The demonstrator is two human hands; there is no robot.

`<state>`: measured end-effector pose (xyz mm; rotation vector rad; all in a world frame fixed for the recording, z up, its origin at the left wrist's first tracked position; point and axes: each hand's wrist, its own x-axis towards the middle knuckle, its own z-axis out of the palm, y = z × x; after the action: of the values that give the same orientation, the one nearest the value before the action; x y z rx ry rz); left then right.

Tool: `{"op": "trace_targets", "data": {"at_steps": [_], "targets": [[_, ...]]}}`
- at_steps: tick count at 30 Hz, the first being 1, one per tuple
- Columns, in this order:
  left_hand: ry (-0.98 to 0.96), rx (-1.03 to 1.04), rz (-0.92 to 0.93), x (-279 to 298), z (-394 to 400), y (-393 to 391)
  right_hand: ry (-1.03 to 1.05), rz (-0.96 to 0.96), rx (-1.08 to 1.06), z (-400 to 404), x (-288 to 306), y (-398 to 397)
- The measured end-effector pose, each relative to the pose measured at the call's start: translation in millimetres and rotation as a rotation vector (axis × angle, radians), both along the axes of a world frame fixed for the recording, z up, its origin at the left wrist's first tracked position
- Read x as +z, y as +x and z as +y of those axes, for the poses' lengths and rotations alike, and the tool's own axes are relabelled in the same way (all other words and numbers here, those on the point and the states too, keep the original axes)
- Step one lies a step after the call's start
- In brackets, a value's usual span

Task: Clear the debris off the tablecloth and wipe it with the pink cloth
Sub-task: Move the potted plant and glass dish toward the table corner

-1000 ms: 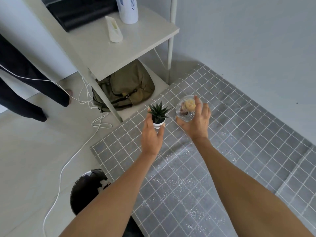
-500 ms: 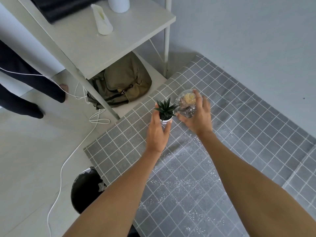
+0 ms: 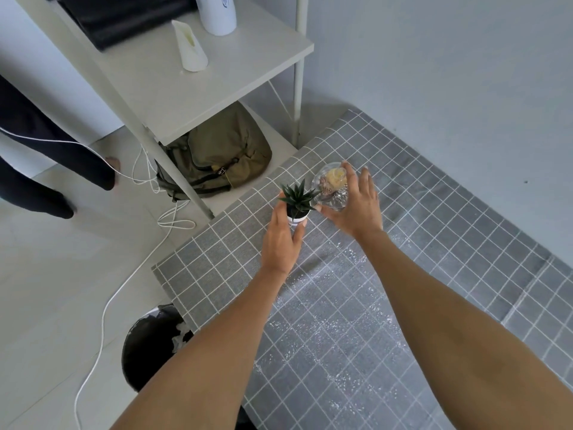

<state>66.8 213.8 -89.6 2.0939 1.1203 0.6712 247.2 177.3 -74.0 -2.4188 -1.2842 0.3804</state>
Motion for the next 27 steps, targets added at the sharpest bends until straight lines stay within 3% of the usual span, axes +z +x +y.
{"op": "trace_targets", "data": {"at_steps": [9,13,21,27], "targets": [[-0.031,-0.023,0.143,16,-3,-23,-0.160,-0.125,0.010,-13,19,-6],[-0.044,-0.041,0.324,22,-13,-35,-0.200,-0.146,0.002,-42,26,-16],[0.028,-0.246,0.642,46,-64,-52,-0.277,-0.069,-0.120,-127,43,-64],[0.092,-0.368,0.722,68,-106,-49,-0.321,-0.019,-0.208,-196,54,-94]]}}
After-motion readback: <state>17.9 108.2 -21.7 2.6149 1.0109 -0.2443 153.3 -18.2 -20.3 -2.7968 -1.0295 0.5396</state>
